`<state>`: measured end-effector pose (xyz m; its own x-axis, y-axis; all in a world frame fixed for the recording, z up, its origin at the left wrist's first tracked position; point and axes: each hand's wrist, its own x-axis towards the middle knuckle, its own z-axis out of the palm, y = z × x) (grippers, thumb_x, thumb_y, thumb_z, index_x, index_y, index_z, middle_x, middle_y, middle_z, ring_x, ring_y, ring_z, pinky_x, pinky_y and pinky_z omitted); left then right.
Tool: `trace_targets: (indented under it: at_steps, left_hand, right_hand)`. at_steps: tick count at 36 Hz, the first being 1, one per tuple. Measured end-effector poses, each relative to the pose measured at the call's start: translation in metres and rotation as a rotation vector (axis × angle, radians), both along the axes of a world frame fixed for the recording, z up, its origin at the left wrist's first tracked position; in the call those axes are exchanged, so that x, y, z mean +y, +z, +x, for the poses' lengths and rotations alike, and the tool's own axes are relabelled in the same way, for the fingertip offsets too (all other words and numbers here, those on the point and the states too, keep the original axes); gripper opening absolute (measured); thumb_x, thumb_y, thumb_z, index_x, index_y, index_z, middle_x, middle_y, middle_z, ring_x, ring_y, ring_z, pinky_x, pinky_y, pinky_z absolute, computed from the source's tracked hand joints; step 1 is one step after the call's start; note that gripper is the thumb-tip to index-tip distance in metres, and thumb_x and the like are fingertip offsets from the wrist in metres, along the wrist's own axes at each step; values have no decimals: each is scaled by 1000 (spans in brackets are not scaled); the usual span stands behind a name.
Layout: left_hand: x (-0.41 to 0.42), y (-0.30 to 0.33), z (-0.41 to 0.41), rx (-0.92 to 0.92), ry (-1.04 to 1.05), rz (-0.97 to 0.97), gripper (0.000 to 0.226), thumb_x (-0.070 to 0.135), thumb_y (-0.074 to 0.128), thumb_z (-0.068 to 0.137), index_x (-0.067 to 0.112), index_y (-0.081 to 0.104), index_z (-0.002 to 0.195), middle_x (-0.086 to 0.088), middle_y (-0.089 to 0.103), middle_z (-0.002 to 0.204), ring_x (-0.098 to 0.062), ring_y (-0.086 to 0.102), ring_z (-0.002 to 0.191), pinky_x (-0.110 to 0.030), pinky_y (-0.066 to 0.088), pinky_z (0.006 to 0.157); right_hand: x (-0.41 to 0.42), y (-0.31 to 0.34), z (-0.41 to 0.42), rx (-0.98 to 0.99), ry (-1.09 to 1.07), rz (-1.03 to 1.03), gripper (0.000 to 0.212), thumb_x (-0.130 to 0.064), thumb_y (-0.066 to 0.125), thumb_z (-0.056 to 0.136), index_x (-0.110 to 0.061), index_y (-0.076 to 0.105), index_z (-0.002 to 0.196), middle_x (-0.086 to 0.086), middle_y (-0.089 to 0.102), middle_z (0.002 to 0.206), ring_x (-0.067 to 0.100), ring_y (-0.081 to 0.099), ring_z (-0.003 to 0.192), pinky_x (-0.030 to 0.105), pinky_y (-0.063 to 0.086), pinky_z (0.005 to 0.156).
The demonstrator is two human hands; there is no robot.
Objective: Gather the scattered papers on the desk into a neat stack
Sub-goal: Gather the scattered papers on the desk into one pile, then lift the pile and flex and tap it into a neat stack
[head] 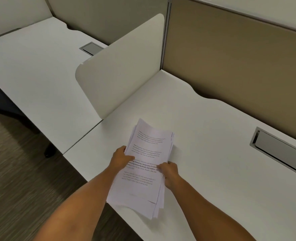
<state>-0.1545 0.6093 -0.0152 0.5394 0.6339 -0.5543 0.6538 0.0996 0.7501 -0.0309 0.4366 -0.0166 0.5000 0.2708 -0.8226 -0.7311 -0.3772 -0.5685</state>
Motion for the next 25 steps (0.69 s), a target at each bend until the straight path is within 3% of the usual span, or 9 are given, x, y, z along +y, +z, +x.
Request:
trace_targets:
  at_steps: [5,9,12,19,22,25]
  left_hand:
    - [-22,22,4,-131,36,-71,47,9,79,76,10,59,118,-7,71,111,-23,71,92,-38,59,79]
    - [-46,43,21,-213,-59,-84,52,11,80,75,15,57,122,-3,70,113,-23,72,94,-42,60,81]
    - [-73,59,38,-265,-100,-74,52,17,81,74,22,56,120,4,70,111,-19,74,90,-35,62,74]
    - [-151,94,85,-368,-188,-72,35,14,78,74,34,66,100,16,76,92,-10,74,82,-24,61,60]
    - [-183,104,102,-387,-217,-96,38,10,78,71,32,65,99,17,76,89,-9,74,80,-18,57,57]
    - [-214,110,118,-398,-239,-94,40,11,76,64,29,67,99,8,77,90,-15,75,81,-22,58,59]
  right_hand:
    - [-42,20,15,-92,52,128,35,9,65,87,-15,65,112,1,72,97,24,70,94,40,58,92]
    - [-86,39,33,-202,75,144,36,1,70,86,-14,68,119,2,75,104,24,73,95,42,60,89]
    - [-119,53,43,-265,47,177,36,-2,71,87,-16,68,120,0,75,107,23,74,96,41,61,87]
    - [-198,94,66,-398,-61,211,31,-5,74,84,-25,71,108,-5,78,100,16,76,85,25,61,64]
    - [-229,107,74,-447,-85,199,30,-7,74,84,-31,72,102,-6,78,97,18,76,83,28,62,63]
    - [-260,115,83,-505,-128,165,28,-7,73,85,-30,71,100,-3,77,99,22,74,89,33,63,66]
